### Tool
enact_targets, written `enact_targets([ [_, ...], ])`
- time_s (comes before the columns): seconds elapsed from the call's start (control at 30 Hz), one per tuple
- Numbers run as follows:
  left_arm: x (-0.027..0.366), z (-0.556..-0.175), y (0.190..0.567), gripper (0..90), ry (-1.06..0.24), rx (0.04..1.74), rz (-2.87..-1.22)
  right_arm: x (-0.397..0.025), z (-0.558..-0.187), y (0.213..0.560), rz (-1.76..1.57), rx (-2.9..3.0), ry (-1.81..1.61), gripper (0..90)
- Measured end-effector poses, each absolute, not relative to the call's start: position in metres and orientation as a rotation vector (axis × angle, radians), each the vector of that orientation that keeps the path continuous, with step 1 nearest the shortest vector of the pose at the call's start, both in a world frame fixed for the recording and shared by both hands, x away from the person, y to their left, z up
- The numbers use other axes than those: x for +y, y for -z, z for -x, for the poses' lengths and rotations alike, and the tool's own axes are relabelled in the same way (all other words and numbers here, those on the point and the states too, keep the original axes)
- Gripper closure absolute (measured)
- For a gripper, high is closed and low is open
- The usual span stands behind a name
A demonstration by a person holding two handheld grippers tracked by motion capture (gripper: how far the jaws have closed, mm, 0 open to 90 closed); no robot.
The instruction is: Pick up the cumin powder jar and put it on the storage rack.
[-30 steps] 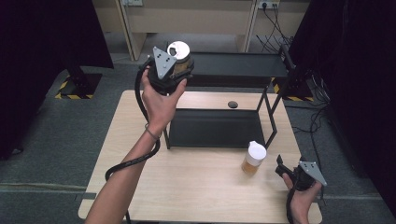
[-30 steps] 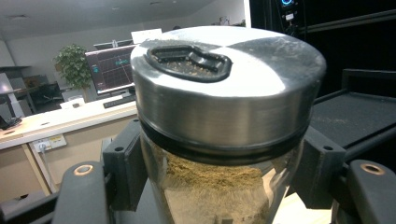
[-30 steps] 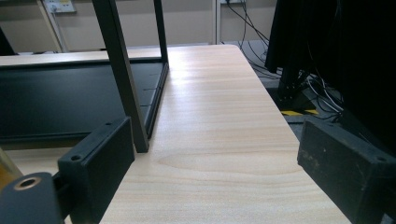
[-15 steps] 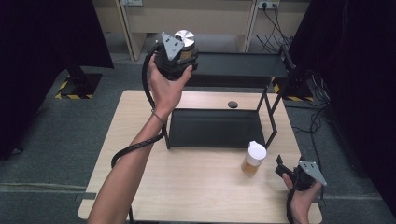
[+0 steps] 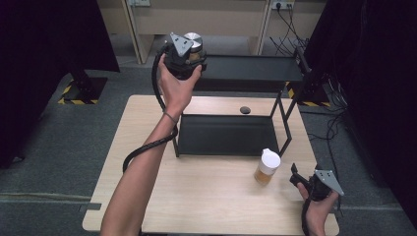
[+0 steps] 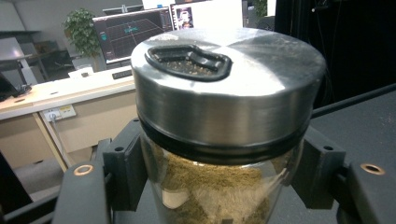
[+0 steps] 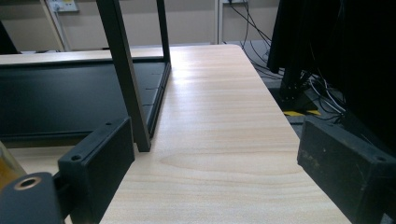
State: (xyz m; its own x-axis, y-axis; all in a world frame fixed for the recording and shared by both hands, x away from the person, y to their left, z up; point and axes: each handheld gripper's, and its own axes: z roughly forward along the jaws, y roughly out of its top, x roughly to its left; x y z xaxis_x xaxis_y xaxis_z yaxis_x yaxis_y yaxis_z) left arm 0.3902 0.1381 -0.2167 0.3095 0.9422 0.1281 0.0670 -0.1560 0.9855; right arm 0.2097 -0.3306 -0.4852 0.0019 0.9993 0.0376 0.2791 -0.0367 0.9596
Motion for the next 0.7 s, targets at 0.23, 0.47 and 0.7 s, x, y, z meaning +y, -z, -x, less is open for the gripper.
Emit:
enact_targets([
  [0.23,0.141,-0.399,0.208,30.8,-0.978,1.0,-1.53,-0.33,-0.21,0.485,-1.439,1.399,-1.09,11.4],
  [0.47,0.151,-0.409,0.206,30.8,-0.889,1.046,-1.504,-0.33,-0.21,0.485,-1.438,1.401,-1.093,11.5],
  [0.7,0.155,-0.411,0.204,30.7,-0.876,1.044,-1.512,-0.329,-0.209,0.486,-1.437,1.398,-1.094,11.5],
])
